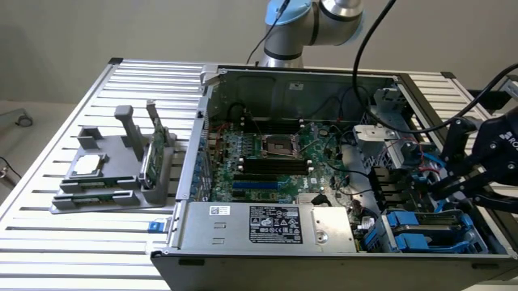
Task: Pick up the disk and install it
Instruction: 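Insert the first disk wire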
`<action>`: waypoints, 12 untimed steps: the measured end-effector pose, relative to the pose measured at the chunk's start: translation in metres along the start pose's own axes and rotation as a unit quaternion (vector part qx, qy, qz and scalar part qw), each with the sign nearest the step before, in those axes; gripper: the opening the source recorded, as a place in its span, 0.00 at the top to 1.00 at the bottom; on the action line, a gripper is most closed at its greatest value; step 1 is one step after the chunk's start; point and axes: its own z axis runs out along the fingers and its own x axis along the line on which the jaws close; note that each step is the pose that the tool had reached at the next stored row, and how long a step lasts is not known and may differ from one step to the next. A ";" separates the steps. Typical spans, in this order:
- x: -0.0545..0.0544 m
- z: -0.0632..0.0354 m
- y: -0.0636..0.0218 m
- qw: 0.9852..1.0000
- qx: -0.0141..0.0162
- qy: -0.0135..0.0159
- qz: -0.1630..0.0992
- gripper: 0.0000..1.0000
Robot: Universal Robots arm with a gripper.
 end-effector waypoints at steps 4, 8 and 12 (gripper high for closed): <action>0.000 0.0000 0.0000 1.000 0.006 0.006 0.016 0.84; 0.000 0.0001 0.0001 0.999 0.006 0.007 0.035 0.84; 0.000 0.0003 0.0001 0.998 0.005 0.002 0.056 0.84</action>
